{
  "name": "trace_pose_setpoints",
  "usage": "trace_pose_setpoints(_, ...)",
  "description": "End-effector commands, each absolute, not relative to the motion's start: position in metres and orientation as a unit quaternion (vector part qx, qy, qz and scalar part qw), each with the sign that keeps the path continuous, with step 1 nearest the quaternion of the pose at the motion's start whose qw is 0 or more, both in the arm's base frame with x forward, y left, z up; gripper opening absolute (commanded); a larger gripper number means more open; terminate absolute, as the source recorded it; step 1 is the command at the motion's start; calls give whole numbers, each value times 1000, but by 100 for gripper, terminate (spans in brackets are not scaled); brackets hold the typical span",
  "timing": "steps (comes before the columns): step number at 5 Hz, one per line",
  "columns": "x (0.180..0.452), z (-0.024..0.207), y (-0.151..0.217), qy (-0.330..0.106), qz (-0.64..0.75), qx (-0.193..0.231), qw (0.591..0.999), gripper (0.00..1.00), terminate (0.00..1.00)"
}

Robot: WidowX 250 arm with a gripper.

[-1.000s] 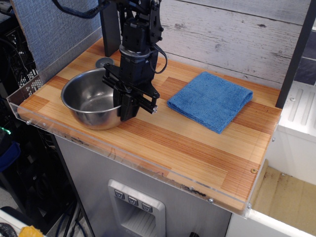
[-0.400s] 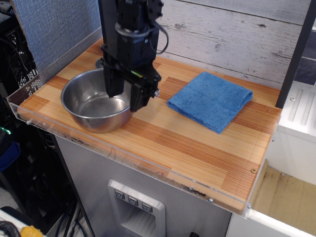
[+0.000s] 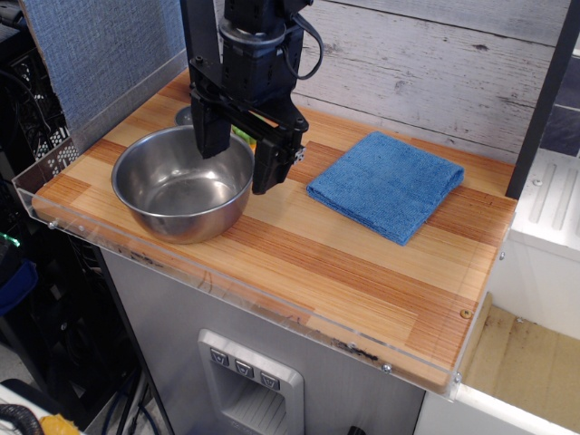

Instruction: Place the pot on the bottom left side of the table

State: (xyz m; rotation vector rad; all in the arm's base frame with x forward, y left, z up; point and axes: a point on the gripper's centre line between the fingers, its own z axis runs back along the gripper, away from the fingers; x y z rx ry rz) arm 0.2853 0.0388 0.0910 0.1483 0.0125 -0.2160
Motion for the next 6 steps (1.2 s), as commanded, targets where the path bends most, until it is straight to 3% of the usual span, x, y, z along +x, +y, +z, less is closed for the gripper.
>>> trace_pose_setpoints(1,293,103,21,-52,-96,51,993,100,0)
trace_pose_setpoints(3,307,97,10,-56,-98,14,993,100,0)
trace_pose_setpoints(4,315,89,6,-28,-101,28,994,100,0)
trace_pose_setpoints(5,315,89,6,-28,-101,28,994,100,0)
trace_pose_setpoints(6,315,89,6,-28,-101,28,994,100,100)
